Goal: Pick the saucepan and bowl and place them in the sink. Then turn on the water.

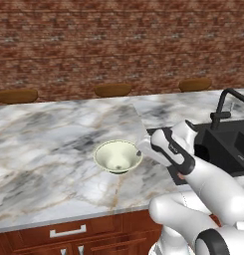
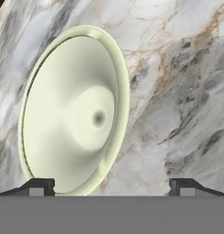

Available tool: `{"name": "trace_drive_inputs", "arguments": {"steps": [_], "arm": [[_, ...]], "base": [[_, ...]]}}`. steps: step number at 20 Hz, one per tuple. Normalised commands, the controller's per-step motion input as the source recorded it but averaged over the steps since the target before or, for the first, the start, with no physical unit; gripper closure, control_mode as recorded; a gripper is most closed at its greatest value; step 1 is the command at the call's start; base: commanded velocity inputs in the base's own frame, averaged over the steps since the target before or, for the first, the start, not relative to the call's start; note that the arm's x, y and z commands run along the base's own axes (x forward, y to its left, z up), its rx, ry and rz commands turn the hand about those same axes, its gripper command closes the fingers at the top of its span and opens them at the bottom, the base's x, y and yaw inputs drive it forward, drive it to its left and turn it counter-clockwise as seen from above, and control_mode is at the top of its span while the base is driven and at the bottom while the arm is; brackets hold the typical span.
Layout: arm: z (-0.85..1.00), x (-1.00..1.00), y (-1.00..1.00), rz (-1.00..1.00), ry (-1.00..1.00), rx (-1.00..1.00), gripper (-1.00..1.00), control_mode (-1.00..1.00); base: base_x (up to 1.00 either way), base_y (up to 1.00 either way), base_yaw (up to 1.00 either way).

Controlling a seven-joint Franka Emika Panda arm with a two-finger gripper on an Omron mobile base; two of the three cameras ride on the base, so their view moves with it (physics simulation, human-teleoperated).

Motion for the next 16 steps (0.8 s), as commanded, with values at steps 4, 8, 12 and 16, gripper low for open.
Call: {"name": "trace_drive_inputs", "arguments": {"steps": [4,8,12,16], "arm": [[-0.18,0.03,0.00,0.00,0.00,0.00,-1.00,-1.00],[-0.16,0.02,0.03,0.00,0.00,0.00,-1.00,-1.00],[-0.10,0.02,0.10,0.00,0.00,0.00,-1.00,-1.00],[0.00,0.00,0.17,0.00,0.00,0.00,-1.00,-1.00]], "base": [[0.00,0.00,0.00],[0.00,0.00,0.00],[0.00,0.00,0.00],[0.00,0.00,0.00]]}}
